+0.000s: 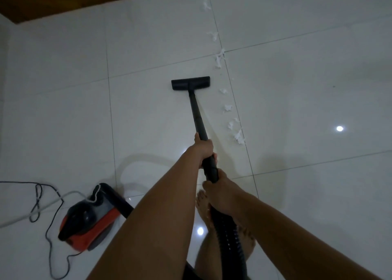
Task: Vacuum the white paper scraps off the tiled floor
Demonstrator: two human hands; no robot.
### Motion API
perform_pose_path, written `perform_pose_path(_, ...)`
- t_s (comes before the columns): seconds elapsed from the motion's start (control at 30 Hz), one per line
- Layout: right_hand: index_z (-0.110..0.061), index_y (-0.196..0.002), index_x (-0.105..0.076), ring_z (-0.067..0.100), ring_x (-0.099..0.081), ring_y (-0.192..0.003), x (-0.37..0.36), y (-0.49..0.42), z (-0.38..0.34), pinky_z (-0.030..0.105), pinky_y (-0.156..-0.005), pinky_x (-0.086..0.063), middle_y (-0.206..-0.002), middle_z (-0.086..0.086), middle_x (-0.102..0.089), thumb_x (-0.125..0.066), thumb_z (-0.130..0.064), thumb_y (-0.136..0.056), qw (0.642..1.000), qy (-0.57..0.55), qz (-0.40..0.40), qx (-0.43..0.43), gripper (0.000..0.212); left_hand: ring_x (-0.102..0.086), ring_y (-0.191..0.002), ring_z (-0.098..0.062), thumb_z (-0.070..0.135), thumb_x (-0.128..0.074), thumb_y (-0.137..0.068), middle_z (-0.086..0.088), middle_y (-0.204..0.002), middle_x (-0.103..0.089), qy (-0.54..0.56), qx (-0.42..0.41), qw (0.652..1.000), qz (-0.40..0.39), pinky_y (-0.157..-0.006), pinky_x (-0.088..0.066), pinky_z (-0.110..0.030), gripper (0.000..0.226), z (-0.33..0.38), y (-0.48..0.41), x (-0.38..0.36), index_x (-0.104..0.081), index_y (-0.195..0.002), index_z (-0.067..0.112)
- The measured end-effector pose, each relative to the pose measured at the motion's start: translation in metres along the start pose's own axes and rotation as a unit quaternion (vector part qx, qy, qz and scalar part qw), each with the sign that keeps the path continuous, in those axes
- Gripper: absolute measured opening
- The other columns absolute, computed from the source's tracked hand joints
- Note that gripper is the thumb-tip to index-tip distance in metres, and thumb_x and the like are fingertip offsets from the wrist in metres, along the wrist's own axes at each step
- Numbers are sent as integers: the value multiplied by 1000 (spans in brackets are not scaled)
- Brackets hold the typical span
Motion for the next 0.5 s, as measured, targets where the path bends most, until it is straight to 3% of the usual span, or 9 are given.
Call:
perform_pose_path(0.13, -29, -153, -29, 6, -59, -47, -3, 24, 28, 11, -30, -38, -90, 6, -61, -46, -22, -105, 1000, 0, -10, -7, 51, -52, -55, -15, 30, -42, -108, -10, -76, -56, 2, 12, 1000, 4, -66, -56, -32, 64, -31, 20, -10, -7, -158, 50)
perform_pose_path(0.23, -22, -149, -34, 9, -59, -53, -8, 45, 49, 13, -34, -42, -94, 10, -65, -49, -24, -105, 1000, -8, -26, -13, 46, -52, -56, -15, 30, -41, -109, -10, -76, -56, 2, 16, 1000, 4, -69, -55, -33, 66, -57, 39, -17, -4, -159, 51)
perform_pose_path(0.5, -16, -144, -37, 16, -55, -45, -22, 104, 78, 19, -36, -45, -78, 14, -57, -42, -15, -105, 994, -59, -75, -50, 39, -53, -56, -15, 27, -41, -109, -9, -76, -57, -23, 25, 999, 8, -58, -53, -31, 63, -107, 85, -19, -8, -160, 45)
Point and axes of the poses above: each hand's wrist, its own y-axis away from the middle knuckle, its own x-axis out of the back of the hand, z = x × y, the point moved 4 cm from there along -y, towards the middle knuckle
